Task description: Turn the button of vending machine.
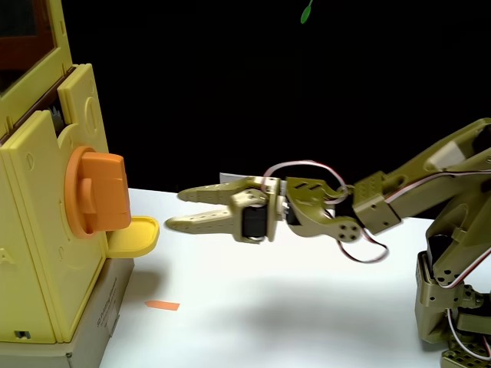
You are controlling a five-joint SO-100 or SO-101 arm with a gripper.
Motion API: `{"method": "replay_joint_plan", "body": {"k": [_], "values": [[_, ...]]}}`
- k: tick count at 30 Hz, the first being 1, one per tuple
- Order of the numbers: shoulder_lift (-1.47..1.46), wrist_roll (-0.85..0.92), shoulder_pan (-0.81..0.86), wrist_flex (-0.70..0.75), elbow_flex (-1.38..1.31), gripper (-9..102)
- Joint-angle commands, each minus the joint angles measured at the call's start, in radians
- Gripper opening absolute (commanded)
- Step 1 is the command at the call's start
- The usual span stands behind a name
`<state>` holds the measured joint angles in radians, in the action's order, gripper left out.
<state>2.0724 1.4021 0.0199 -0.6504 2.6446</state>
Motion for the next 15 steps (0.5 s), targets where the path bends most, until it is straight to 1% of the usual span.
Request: {"method": "replay_joint_plan", "body": {"k": [1, 5, 9, 15], "values": [[-0.049, -0.023, 0.034, 0.152, -0.158, 46], [-0.127, -0.049, 0.058, 0.186, -0.253, 48], [-0.195, -0.081, 0.061, 0.187, -0.333, 48], [-0.287, -0.127, 0.034, 0.147, -0.428, 43]]}}
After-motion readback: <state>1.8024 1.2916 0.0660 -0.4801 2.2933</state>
